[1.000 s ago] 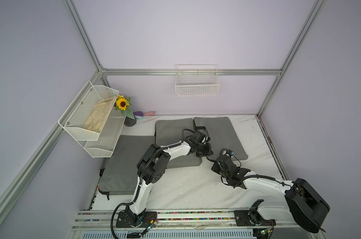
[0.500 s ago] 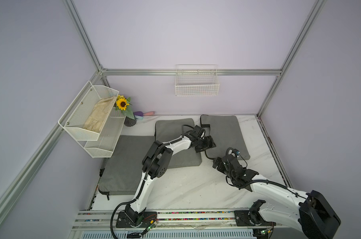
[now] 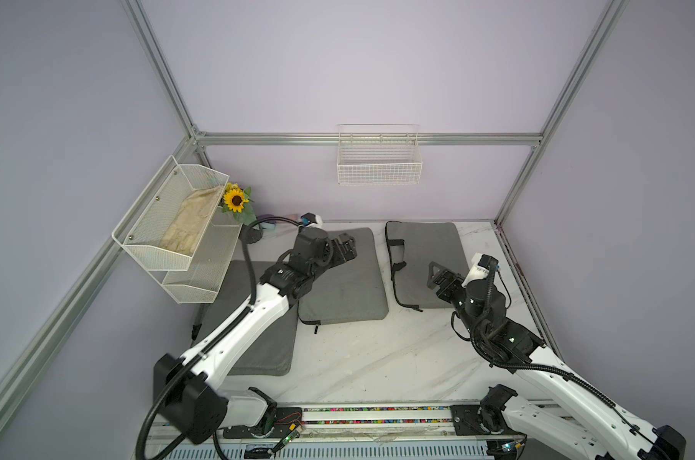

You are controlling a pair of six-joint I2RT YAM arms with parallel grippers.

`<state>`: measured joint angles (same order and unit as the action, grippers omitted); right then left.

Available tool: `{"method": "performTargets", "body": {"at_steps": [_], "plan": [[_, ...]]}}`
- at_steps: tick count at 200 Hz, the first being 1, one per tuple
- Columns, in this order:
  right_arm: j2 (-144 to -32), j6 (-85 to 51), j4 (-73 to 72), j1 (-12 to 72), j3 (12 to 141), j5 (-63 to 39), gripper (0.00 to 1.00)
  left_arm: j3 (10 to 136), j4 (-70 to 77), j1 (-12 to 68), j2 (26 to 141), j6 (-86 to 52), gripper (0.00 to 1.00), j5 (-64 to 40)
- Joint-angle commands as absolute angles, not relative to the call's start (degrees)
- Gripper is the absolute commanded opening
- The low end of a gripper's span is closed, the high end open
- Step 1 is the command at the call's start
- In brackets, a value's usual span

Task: Put the mouse into the laptop bag
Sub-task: Reset both arms

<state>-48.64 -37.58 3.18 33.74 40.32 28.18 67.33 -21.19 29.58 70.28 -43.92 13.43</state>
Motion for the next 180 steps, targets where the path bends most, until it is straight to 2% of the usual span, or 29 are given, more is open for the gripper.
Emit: {"method": "performTargets", "body": {"at_steps": [1, 13, 27, 41, 50, 60, 73, 83, 94, 117, 141, 156, 168, 180], "plan": [[-50.89, -17.86, -16.96, 33.32, 35.20, 31.91, 0.97, 55.10, -21.11, 29.57, 62.11, -45.96, 1.00, 33.74], [-55.72, -10.05, -23.60, 33.23, 32.61, 36.57, 0.97, 47.91, -19.77, 28.02, 55.48, -47.11, 1.00, 38.49], [-63.45, -4.50, -32.51, 32.62, 28.79, 45.27, 0.97, 38.84, -10.13, 26.26, 47.38, -34.56, 1.00, 37.56], [-70.81, 5.17, -45.51, 31.79, 23.69, 45.92, 0.97, 29.35, -0.35, 26.02, 39.54, -21.96, 1.00, 40.09], [-75.07, 5.23, -50.47, 30.67, 22.23, 47.62, 0.97, 23.32, 5.63, 26.00, 34.92, -15.62, 1.00, 43.92], [-77.53, 5.69, -50.38, 28.88, 22.87, 44.03, 0.97, 17.25, 10.51, 26.02, 30.34, -12.55, 1.00, 48.81], [-80.11, 5.69, -52.60, 26.76, 22.06, 40.26, 0.97, 8.99, 18.61, 25.88, 25.75, -6.32, 1.00, 49.98], [-81.71, 2.76, -55.51, 23.20, 20.54, 36.41, 0.97, 3.27, 26.58, 25.63, 24.22, -2.12, 1.00, 50.52], [-82.87, 1.60, -57.67, 19.58, 20.08, 32.15, 0.97, 0.76, 28.61, 24.38, 24.11, -2.22, 1.00, 52.23], [-86.42, 1.69, -63.00, 17.31, 20.56, 26.77, 0.97, 0.30, 29.18, 17.75, 29.92, -5.29, 1.00, 49.58], [-92.32, 2.89, -69.37, 14.96, 22.54, 22.48, 0.97, -1.23, 46.77, 10.68, 45.56, -6.68, 1.00, 41.12], [-95.99, 3.12, -69.98, 13.69, 24.55, 24.34, 0.97, 1.93, 53.37, 7.70, 56.82, -7.53, 1.00, 38.59], [-101.29, 2.30, -79.48, 9.62, 23.40, 21.45, 0.97, 5.20, 58.42, 6.24, 65.87, -7.49, 1.00, 36.65], [-102.52, -4.37, -78.86, 3.45, 22.83, 15.32, 0.97, 7.47, 64.03, 5.78, 73.54, -5.04, 1.00, 33.22]]}}
